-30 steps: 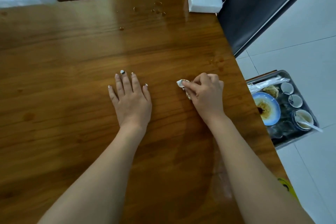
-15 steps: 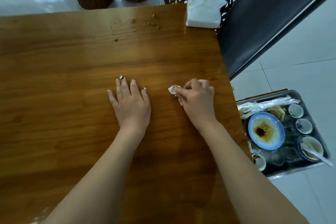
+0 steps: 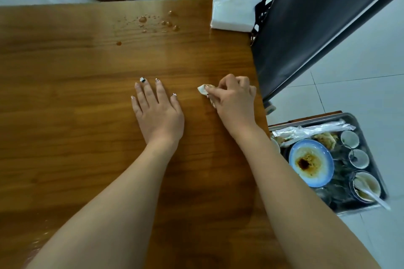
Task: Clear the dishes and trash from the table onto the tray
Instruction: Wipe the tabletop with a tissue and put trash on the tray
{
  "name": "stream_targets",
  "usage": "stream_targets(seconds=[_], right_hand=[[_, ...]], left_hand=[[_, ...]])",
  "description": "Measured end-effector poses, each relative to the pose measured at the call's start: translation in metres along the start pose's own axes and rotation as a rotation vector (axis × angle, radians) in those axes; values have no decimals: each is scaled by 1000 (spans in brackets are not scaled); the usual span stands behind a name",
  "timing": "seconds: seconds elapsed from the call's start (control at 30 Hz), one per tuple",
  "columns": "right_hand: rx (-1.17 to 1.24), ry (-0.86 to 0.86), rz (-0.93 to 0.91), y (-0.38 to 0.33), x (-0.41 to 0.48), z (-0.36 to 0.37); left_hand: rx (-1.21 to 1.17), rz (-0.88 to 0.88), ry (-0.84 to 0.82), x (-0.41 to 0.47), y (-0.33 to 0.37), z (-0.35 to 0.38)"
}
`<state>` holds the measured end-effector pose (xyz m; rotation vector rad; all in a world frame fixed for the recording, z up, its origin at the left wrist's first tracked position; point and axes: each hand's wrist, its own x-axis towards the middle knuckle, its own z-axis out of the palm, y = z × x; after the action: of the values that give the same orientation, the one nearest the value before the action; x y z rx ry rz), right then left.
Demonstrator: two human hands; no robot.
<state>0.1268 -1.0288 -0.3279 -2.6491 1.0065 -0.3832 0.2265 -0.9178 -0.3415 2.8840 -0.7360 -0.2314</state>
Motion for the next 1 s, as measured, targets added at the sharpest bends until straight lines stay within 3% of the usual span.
stream_targets(seconds=[0.17,0.37,0.6,1.0], right_hand=[[9,130,-12,6,-39,1],[36,104,-31,18,-32,-3],[32,47,83,28,8,-4],[28,101,-10,43,-55,-12]], left_hand=[[-17,-7,3,0,0,0],[-41,-2,14,0,0,0],[-40,-13,22,0,0,0],[-76,-6,45,-2,-1,-1]])
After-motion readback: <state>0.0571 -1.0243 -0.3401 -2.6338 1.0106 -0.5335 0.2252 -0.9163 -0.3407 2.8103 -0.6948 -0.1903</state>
